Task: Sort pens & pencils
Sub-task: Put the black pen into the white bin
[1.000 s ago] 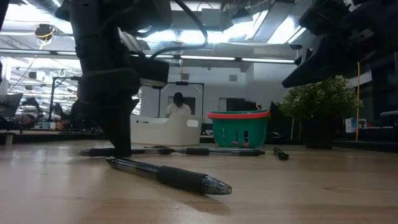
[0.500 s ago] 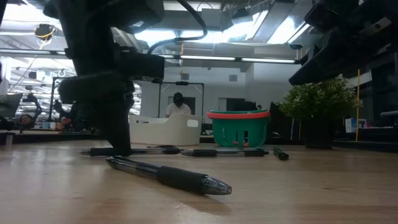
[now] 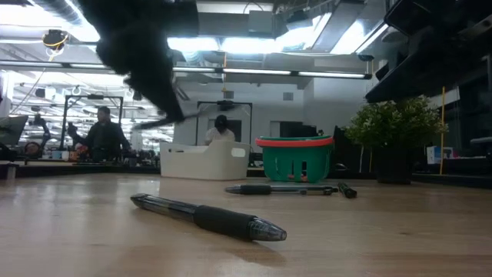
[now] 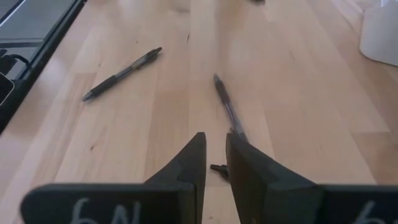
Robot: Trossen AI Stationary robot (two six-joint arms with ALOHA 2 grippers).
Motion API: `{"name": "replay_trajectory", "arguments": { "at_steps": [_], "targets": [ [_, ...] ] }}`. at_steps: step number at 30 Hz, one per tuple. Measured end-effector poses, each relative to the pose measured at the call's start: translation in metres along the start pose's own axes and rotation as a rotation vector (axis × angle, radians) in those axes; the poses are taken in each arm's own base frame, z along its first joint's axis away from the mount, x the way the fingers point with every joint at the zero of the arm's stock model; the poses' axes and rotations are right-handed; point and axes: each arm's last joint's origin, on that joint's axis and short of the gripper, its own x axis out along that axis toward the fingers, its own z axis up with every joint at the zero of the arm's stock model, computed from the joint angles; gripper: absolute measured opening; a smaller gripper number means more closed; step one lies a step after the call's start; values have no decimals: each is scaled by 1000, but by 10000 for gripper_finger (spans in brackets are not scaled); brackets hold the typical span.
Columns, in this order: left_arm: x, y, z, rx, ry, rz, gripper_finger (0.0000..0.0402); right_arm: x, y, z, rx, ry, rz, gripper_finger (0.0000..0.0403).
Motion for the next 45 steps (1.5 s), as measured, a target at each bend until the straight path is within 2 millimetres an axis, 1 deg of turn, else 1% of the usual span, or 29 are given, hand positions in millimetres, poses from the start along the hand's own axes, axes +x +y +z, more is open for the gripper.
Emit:
{"name": "replay_trajectory", "arguments": {
  "at_steps": [5, 8, 10, 13, 18, 22, 26, 31, 37, 40, 45],
  "targets": [
    [-24, 11, 7, -17, -109, 68, 21, -1, 4, -1, 4, 2, 15, 64],
    [-35, 13, 6, -23, -165, 106, 21, -2, 6, -2, 11, 3, 25, 64],
    [-40, 14, 4, -19, -197, 135, 21, -3, 8, -3, 6, 4, 33, 64],
    [-40, 17, 1, -29, -218, 178, 21, -4, 10, -3, 21, -2, 26, 64],
    [-35, 25, 0, -59, -243, 273, 21, -6, 13, -4, 12, -23, -17, 64],
    [-29, 38, 5, -53, -248, 367, 21, -7, 14, -4, 10, -28, -26, 64],
    [-21, 55, 11, -64, -236, 464, 21, -7, 14, -4, 11, -28, -27, 64],
    [-8, 81, 18, -36, -167, 548, 21, -7, 13, -4, 33, -29, -27, 65],
    [8, 114, 23, -13, -46, 529, 21, -7, 13, -4, 33, -29, -27, 65],
    [13, 127, 25, 17, -7, 516, 21, -7, 13, -4, 33, -29, -27, 65],
    [23, 147, 31, 62, 24, 376, 21, -7, 13, -4, 33, -29, -27, 65]
  ]
}}
